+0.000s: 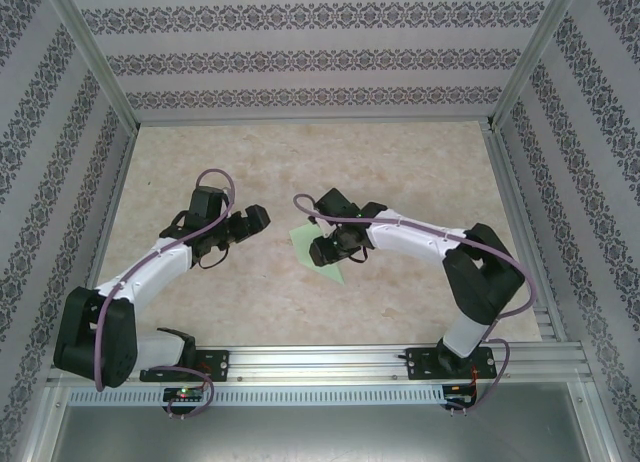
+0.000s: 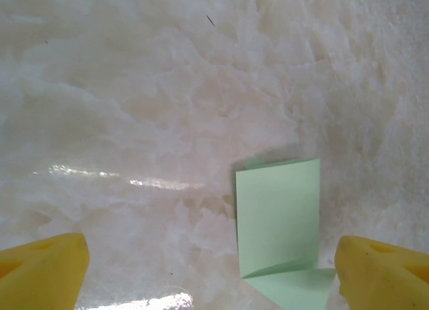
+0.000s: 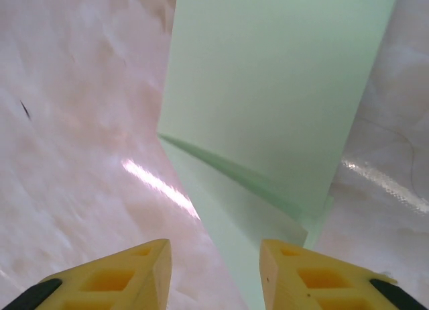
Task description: Fold a paper plane with a square sheet of paper (pick it up from the middle)
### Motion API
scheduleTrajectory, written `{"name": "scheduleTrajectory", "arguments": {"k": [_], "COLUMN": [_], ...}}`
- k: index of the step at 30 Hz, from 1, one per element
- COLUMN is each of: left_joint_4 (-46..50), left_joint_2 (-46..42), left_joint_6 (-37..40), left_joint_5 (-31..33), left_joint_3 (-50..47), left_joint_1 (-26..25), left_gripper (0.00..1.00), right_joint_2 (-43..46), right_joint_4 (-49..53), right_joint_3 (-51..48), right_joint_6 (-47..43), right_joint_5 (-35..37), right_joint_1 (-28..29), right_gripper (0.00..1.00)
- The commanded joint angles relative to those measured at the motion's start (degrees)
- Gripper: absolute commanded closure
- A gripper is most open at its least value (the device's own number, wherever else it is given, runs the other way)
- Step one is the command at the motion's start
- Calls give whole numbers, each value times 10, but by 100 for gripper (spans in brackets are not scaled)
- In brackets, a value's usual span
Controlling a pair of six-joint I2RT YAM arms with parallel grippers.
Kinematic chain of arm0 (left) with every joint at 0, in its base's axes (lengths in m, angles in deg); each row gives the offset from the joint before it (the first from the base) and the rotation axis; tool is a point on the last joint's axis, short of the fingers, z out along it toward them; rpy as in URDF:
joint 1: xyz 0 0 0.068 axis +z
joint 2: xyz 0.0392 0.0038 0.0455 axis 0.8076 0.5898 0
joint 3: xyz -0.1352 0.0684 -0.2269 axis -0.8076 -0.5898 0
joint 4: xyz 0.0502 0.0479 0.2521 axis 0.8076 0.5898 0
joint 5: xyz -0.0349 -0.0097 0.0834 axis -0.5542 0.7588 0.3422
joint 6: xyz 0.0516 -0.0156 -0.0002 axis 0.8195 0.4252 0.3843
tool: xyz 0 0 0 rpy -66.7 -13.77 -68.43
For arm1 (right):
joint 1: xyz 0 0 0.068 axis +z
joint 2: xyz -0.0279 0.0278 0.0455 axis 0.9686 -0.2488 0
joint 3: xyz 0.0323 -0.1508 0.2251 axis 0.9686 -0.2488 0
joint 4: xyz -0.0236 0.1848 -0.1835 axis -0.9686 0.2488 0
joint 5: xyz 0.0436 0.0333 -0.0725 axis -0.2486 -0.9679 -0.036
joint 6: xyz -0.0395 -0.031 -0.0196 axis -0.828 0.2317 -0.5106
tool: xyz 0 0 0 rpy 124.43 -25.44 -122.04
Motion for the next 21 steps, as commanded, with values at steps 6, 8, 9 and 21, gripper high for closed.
{"name": "scheduleTrajectory", "arguments": {"k": [6, 8, 9, 21], "left_joint_4": [-29, -46, -56, -125], "left_joint_2": [33, 39, 43, 106], "left_joint_6": [-37, -52, -60, -122], "left_joint_5": [-57, -61, -66, -82], "left_joint_3": [1, -7, -9, -26], "left_joint_1": [-32, -44, -51, -112], "left_gripper": [11, 13, 14, 27], "right_joint_2": [14, 8, 4, -29], "right_joint_4": [-155, -155, -156, -198], "right_joint_3": [-71, -71, -72, -105], "right_joint_6": [239, 245, 246, 252], "right_joint_5": [42, 49, 50, 19], "right_joint_1": [0, -2, -2, -25], "right_gripper": [68, 70, 70, 73]}}
